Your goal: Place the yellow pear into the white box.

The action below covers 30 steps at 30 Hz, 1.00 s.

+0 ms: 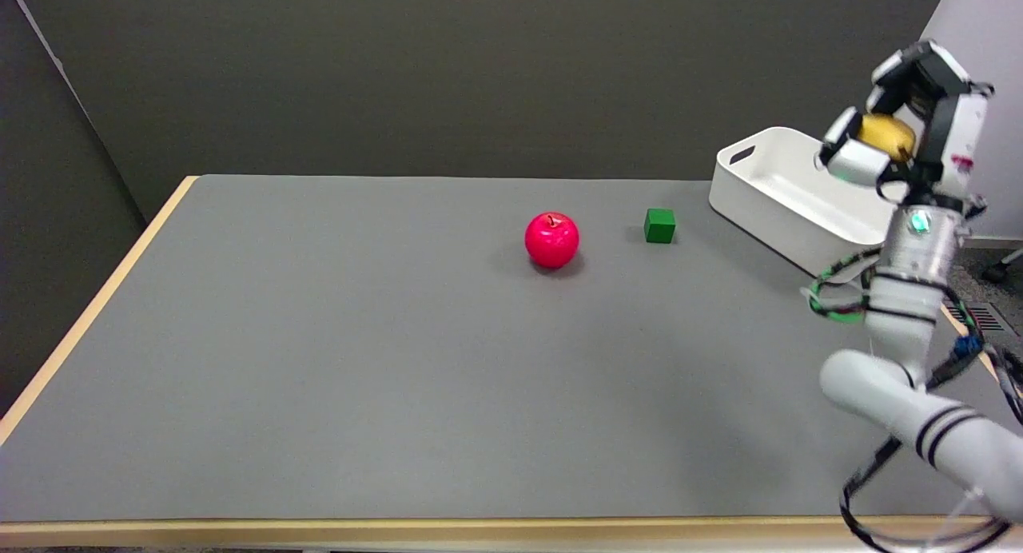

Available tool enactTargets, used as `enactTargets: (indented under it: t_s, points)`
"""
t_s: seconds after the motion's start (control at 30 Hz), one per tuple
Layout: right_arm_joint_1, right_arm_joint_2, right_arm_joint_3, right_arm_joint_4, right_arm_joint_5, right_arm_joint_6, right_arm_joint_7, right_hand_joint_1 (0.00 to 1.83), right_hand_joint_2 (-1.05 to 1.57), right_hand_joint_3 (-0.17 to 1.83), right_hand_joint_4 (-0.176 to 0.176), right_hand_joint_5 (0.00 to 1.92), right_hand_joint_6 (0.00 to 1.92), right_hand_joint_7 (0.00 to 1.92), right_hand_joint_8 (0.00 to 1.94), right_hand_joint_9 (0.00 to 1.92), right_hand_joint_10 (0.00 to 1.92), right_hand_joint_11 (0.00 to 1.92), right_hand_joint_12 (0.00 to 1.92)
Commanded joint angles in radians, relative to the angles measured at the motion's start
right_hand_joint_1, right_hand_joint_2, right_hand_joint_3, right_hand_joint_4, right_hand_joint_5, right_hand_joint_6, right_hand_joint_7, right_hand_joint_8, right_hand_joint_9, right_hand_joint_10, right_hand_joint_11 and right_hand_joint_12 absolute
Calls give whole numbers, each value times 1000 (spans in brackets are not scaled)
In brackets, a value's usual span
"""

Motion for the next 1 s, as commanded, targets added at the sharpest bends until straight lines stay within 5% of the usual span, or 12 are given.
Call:
enactTargets:
  t_s: [0.03,0.53,0.83,0.97,1.0]
  points:
    - [386,18,-150,-148,-7,-257,-196,1596,434,1584,-34,714,1670,995,1800,1052,1921,1003,1921]
    - [571,-48,-210,-558,-7,-414,-232,1588,460,1540,-37,701,1654,969,1794,1024,1921,918,1921]
    - [623,-43,-204,-752,-44,-420,-256,1561,558,1387,-56,663,1609,870,1796,931,1921,652,1921]
    - [618,-21,-202,-786,-44,-448,-253,1545,623,1282,-56,622,1586,817,1790,866,1921,506,1921]
    - [617,-16,-201,-794,-44,-450,-253,1459,796,1021,-94,575,1650,717,1776,751,1921,423,1921]
